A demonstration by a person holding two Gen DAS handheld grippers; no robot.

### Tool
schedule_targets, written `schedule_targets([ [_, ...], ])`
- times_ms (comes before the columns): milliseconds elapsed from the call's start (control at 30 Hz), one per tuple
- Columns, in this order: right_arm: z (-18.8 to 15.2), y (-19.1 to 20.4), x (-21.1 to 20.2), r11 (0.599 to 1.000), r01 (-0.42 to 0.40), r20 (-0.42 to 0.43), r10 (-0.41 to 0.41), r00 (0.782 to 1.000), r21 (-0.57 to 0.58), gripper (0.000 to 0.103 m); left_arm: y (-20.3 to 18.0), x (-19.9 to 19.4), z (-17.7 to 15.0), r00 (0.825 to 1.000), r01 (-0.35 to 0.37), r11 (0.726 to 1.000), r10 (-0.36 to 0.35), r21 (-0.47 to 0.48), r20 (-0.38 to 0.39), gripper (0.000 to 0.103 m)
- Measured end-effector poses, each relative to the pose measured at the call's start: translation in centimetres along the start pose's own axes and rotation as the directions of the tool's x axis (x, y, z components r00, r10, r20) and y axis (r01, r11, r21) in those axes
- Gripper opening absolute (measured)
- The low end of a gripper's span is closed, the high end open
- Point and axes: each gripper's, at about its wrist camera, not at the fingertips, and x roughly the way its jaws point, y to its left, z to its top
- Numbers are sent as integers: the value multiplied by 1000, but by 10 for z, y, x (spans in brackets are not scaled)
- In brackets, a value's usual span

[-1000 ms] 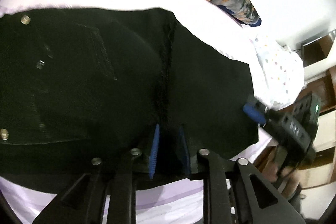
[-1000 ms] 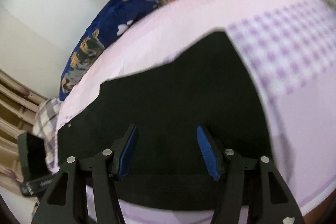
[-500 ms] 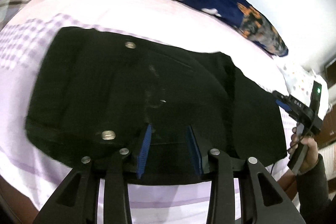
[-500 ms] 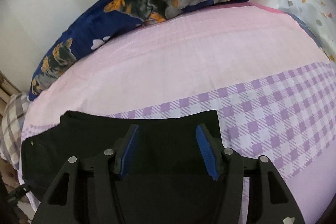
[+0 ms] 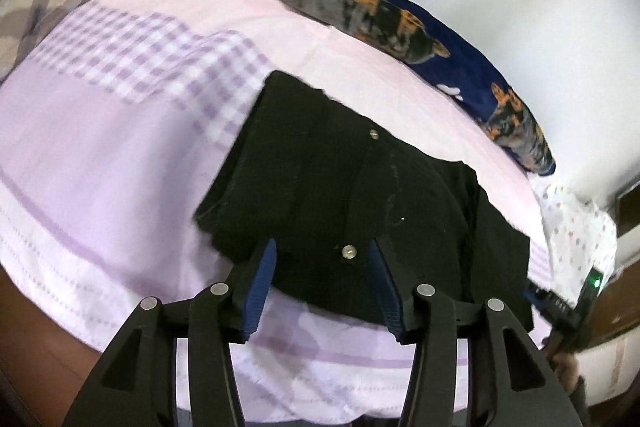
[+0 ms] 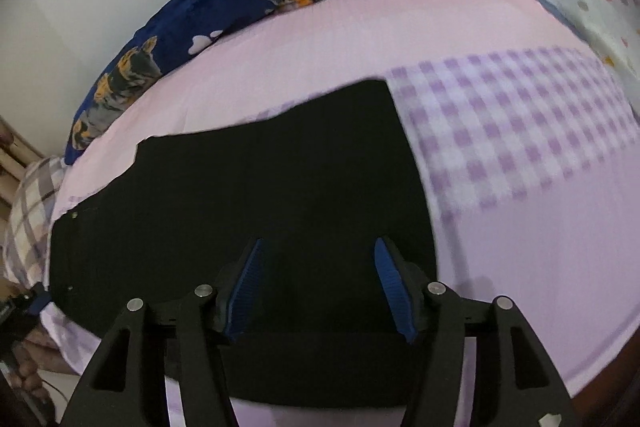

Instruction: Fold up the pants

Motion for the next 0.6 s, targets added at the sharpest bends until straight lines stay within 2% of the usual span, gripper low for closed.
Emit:
schedule_targets([
  [133, -7, 6, -5, 999, -25, -25, 26, 999, 42, 59, 21, -5, -7, 999, 40, 996, -41, -75, -8, 51],
  [300, -9, 18, -13, 992, -87, -10, 89, 996, 90, 62, 36, 3, -16, 994, 94, 984, -102, -154, -45, 51],
  [433, -9, 38, -18, 992, -111, 5, 111, 994, 53, 64, 47, 13, -18, 985, 145, 964, -161, -221, -57, 51],
  [600, -10, 55, -21, 993, -119, 11, 119, 993, 14, 65, 60, 21, -14, 981, 176, 948, -190, -265, -28, 51],
])
